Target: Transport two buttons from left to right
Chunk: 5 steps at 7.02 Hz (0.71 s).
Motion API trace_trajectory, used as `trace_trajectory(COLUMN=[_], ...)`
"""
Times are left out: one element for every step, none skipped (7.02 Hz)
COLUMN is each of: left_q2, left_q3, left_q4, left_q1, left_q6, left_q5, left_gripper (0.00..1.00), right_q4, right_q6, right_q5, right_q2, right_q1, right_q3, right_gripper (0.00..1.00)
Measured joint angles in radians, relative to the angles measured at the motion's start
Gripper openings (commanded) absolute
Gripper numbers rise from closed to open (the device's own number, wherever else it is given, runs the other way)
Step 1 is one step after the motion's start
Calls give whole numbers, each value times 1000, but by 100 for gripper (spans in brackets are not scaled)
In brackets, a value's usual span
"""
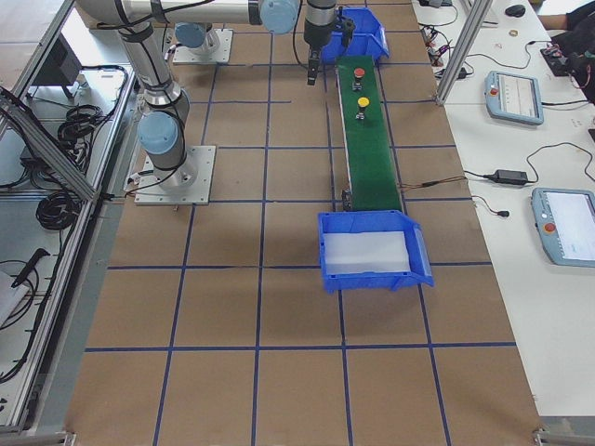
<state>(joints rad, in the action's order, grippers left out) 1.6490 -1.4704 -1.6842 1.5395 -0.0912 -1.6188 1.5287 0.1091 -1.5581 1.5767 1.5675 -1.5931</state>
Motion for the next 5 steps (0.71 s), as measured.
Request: trace_trajectory(left_q2=[0,0,0,0,0], left_q3=[-1,-2,-2,-2,-2], left_q4=[0,0,0,0,0], left_q1=[0,1,1,1,1], left_q6=[0,1,2,4,5], left_q5=[3,4,3,0,-1], left_gripper=[100,100,100,100,100], right_q4=[1,1,7,15,3], right_q6=[-17,-42,-83,-155,-230], right_q5=[-1,-3,-18,-53,-83], right_q2=[-7,-18,-29,-44,-66], right_q1=[-5,-16,-26,-33,-46], right_q3=[4,13,21,37,67], right_gripper=[100,100,100,100,100])
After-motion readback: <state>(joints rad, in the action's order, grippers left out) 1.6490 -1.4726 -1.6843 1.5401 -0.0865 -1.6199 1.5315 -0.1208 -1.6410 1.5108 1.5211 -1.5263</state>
